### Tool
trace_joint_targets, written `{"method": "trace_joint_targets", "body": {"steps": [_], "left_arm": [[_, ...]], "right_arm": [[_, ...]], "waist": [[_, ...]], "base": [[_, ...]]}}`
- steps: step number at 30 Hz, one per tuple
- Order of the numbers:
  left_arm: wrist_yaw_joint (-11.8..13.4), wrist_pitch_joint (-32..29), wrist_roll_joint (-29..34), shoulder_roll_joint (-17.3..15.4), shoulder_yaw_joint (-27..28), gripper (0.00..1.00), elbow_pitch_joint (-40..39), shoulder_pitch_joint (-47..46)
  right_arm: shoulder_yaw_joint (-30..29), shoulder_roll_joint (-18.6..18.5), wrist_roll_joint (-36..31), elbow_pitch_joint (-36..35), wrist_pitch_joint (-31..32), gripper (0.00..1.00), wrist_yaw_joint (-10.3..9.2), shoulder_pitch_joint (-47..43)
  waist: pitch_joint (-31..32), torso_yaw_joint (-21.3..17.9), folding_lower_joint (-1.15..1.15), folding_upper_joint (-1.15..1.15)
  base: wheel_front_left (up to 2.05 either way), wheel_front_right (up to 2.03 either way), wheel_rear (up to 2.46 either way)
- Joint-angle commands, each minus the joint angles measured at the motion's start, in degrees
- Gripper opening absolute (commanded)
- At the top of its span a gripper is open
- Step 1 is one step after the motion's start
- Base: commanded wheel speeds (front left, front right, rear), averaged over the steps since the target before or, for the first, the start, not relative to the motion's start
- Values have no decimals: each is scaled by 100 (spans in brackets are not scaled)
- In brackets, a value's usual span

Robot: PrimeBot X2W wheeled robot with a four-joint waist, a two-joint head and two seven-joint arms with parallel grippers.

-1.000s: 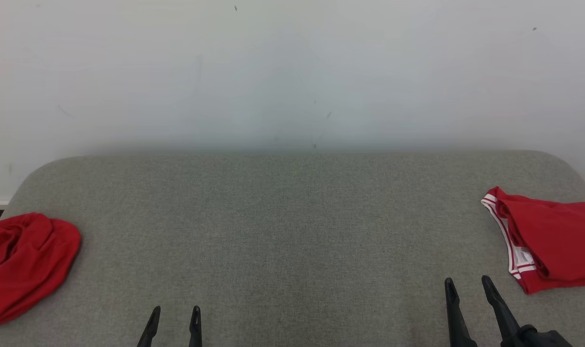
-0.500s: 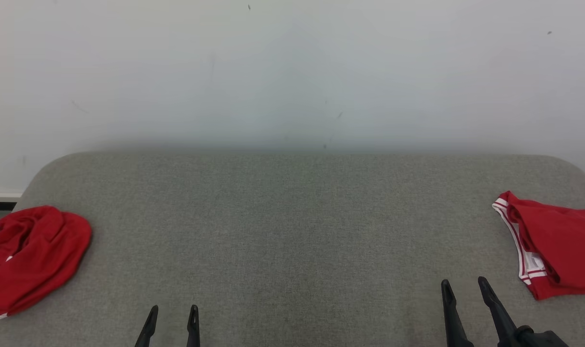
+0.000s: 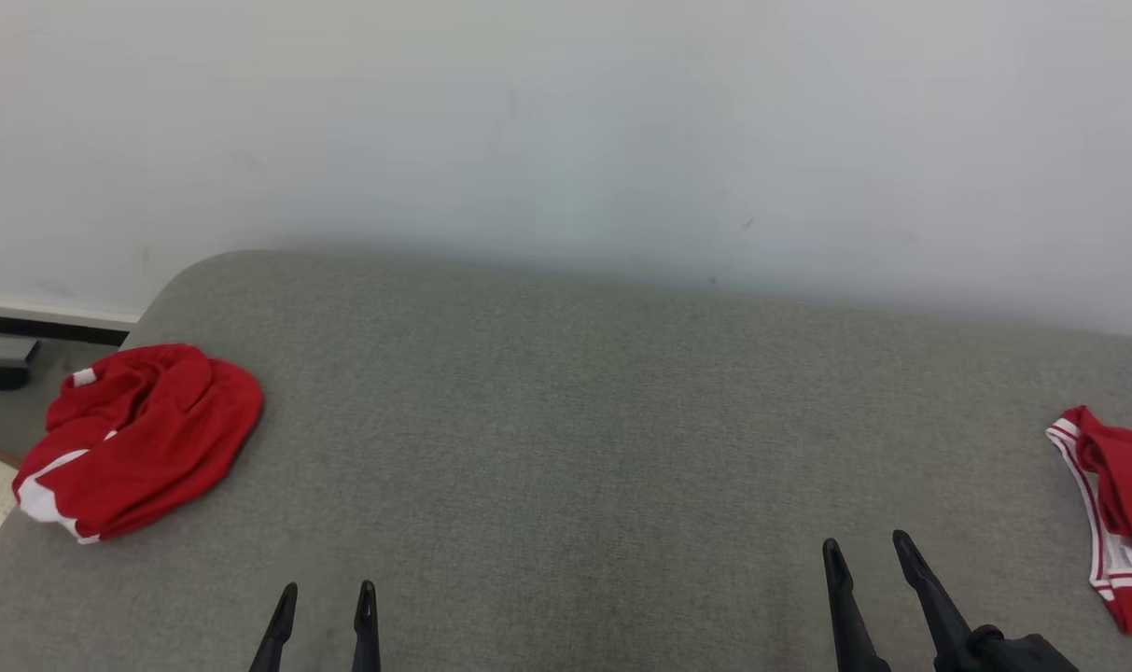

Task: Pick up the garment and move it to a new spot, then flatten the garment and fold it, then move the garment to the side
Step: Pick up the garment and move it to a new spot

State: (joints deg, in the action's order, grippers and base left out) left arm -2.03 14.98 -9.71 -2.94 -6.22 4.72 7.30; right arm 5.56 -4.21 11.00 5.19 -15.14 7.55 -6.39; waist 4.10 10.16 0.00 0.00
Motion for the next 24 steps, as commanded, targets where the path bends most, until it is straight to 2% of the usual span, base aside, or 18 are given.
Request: {"method": "trace_joint_targets", "body": {"steps": [1,15,24], "left_arm": [[2,21,-12,9,24,100,-26,-19],[29,21,-33,10,60,100,-116,-59],[7,21,12,9,116,100,-155,-57]], "right_arm": [[14,-18,38,-5,-4,100,-15,46],[176,-65,75,44,-4,100,-15,59],[225,-54,103,75,-4,100,-15,102]], "waist": [[-54,217,0,0],[-133,1133,0,0],[-103,1516,0,0]], "base": [[0,0,0],[0,0,0],[0,0,0]]}}
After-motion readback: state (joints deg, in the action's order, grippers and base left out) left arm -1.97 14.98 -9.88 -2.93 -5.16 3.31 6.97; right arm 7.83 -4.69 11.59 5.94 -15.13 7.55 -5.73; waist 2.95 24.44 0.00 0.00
